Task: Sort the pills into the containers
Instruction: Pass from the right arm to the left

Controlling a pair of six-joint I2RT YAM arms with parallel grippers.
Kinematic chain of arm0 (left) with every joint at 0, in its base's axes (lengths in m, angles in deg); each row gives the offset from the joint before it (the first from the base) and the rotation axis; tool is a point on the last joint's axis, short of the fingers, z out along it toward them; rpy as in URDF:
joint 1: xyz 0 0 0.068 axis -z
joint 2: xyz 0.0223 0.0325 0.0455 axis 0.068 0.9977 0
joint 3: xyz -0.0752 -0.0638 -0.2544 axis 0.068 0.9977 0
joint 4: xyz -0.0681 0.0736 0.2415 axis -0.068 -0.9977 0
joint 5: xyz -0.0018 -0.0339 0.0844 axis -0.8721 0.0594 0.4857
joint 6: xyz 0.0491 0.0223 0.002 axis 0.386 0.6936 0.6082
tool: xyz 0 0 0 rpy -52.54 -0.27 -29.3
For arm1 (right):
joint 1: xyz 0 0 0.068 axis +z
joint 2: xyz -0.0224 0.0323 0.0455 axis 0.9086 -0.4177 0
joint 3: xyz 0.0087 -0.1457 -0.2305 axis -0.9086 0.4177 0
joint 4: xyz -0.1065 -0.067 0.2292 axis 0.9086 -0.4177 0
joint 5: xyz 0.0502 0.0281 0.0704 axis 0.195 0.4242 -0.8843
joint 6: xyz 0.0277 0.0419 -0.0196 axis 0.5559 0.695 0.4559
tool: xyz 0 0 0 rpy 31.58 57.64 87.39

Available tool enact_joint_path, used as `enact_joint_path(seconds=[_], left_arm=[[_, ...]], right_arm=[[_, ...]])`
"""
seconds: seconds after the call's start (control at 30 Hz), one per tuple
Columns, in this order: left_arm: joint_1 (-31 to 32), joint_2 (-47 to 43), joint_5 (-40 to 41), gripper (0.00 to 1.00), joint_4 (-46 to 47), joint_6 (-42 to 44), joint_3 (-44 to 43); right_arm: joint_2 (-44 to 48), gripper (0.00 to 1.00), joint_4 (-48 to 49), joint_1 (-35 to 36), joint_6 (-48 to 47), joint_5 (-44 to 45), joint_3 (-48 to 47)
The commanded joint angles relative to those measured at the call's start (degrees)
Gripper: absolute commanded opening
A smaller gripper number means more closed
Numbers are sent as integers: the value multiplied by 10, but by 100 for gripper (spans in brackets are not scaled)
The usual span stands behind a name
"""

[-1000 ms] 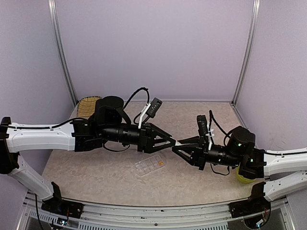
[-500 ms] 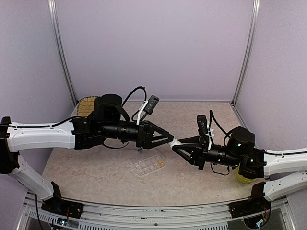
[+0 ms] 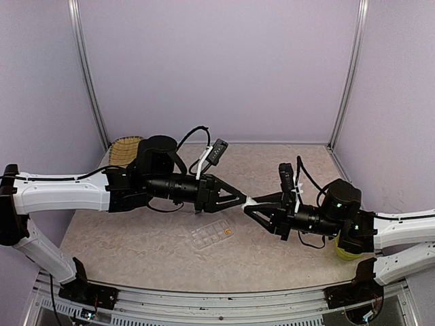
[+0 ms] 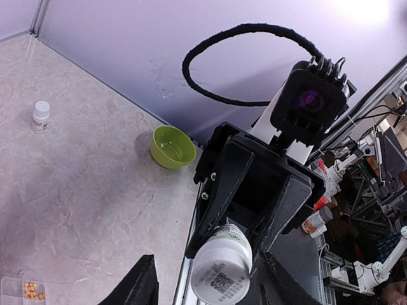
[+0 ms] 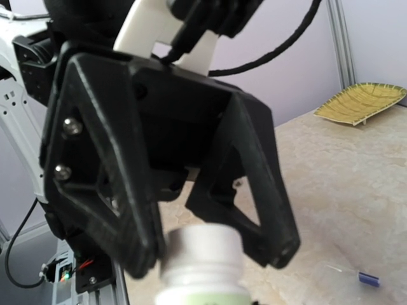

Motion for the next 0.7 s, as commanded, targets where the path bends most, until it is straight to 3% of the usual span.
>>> enact_joint_path(seconds=[0.0,0.33,0.5,0.6,0.67], left_arm=[[3,2,-3,48,3,1,-6],[6,1,-5,31,3,1,-8],[1,-7,22,31,-10,5,-4],[-6,-13,36,31,-16,1,0],[-12,-16,42,30,-17,-3,5]], right_arm=[[-5,0,7,-3,-4,0,-8],[-7,2,5,-3,-8,4,-10],[-9,33,-8,-3,-10,18,-10],[-7,58,-21,-3,-12,32,-10],[-5,62,-24,-3,-12,37,-9]])
